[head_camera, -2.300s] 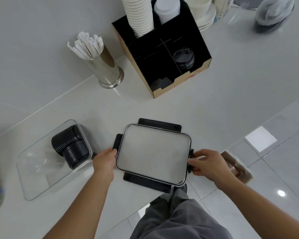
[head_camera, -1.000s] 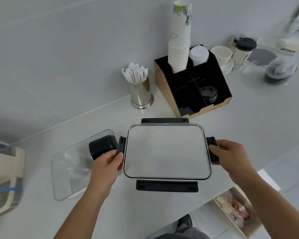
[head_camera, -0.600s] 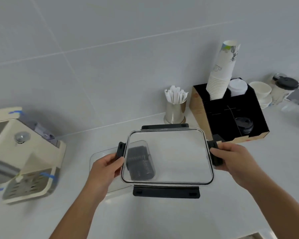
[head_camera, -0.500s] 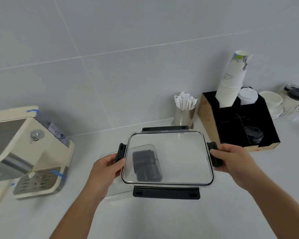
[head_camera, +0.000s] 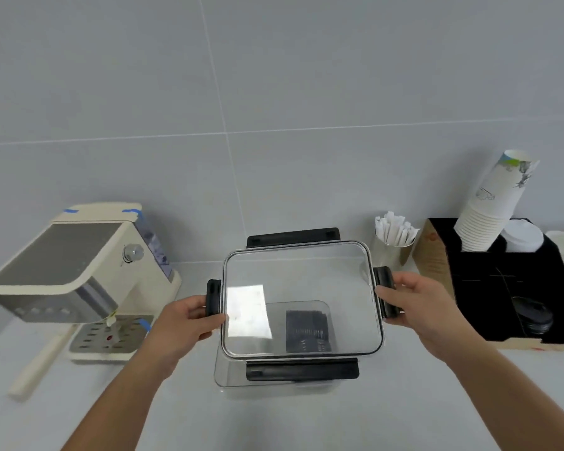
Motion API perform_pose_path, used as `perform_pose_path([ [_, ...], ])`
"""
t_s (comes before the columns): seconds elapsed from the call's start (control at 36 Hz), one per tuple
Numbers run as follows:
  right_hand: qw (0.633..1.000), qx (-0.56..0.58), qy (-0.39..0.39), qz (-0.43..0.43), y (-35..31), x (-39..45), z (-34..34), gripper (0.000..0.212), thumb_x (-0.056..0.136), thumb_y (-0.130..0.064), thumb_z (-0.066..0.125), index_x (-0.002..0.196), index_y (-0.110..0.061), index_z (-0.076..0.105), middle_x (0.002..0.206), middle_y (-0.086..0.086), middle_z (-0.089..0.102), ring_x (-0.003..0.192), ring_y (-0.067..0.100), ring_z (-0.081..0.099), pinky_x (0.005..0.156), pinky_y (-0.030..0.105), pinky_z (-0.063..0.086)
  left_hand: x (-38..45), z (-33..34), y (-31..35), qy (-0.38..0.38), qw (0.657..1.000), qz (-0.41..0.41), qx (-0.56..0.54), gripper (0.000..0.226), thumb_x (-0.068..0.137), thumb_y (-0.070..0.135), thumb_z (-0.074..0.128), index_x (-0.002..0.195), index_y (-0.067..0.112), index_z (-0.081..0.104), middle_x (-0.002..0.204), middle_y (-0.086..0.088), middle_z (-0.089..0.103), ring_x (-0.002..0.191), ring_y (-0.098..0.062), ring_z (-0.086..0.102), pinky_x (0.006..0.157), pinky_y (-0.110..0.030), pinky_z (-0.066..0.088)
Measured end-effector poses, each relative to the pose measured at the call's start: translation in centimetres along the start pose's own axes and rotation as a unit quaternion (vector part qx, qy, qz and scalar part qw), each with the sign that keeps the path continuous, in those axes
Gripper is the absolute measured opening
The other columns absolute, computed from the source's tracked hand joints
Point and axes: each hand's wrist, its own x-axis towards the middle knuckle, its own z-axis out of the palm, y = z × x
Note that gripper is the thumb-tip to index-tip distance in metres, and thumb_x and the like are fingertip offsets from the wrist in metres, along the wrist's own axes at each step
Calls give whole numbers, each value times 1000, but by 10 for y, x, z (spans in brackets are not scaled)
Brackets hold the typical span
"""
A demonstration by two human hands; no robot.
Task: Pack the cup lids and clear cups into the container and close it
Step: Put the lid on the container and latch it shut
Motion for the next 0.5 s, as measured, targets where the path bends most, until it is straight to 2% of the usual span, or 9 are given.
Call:
perform_pose_path([
  [0.11, 998, 35, -16, -41, -7, 5, 8, 8, 86, 0, 67, 92, -1, 73, 80, 11, 74, 73, 23, 67, 69, 36, 58, 4, -9, 0, 22, 1000, 15, -16, 25, 83, -5, 71, 99, 13, 72, 85, -4, 79, 83, -22, 70, 77, -29, 54],
  [0.19, 996, -9, -16, -83, -12, 10, 8, 9, 85, -2, 69, 92, 1, 74, 78, 24, 70, 76, 29, 65, 73, 35, 57, 7, -13, 0, 31, 998, 37, -45, 29, 83, -9, 68, 100, 13, 73, 90, -6, 79, 85, -20, 69, 75, -27, 56],
  [0.22, 994, -42, -17, -103, -15, 12, 9, 5, 85, -4, 71, 86, -3, 76, 72, 29, 59, 71, 29, 58, 70, 34, 52, 8, -15, 1, 33, 997, 46, -54, 30, 84, -11, 67, 101, 12, 73, 94, -8, 78, 86, -21, 70, 74, -26, 58],
  [0.25, 989, -78, -13, -124, -17, 12, 7, 10, 84, -7, 72, 76, -11, 76, 65, 24, 47, 66, 27, 47, 65, 31, 42, 9, -15, 1, 35, 996, 55, -60, 30, 84, -12, 66, 102, 11, 73, 96, -9, 78, 88, -21, 70, 74, -25, 60],
  [0.31, 980, -127, -14, -153, -21, 17, 7, 35, 84, -8, 73, 56, -28, 72, 62, 12, 32, 62, 23, 31, 57, 29, 27, 13, -17, 2, 45, 994, 70, -70, 28, 84, -14, 65, 100, 6, 73, 97, -11, 77, 89, -24, 69, 75, -24, 61],
  [0.33, 978, -134, -15, -160, -23, 17, 7, 41, 84, -8, 73, 52, -34, 71, 61, 10, 31, 61, 21, 29, 55, 29, 24, 15, -18, 3, 52, 993, 76, -73, 26, 84, -14, 65, 99, 5, 73, 96, -13, 76, 89, -25, 69, 75, -24, 61],
  [0.42, 978, -130, -19, -161, -25, 20, 7, 32, 84, -10, 74, 70, -38, 79, 59, 11, 38, 55, 19, 37, 56, 29, 34, 20, -18, 5, 71, 990, 96, -74, 23, 84, -15, 64, 95, 3, 73, 96, -19, 73, 87, -27, 66, 77, -23, 61],
  [0.5, 982, -100, -2, -159, -25, 21, 8, 22, 86, -7, 71, 89, -28, 79, 51, 11, 47, 44, 12, 46, 51, 26, 44, 21, -17, 9, 77, 988, 106, -78, 20, 85, -12, 64, 93, 4, 73, 96, -21, 72, 88, -27, 66, 78, -30, 61],
])
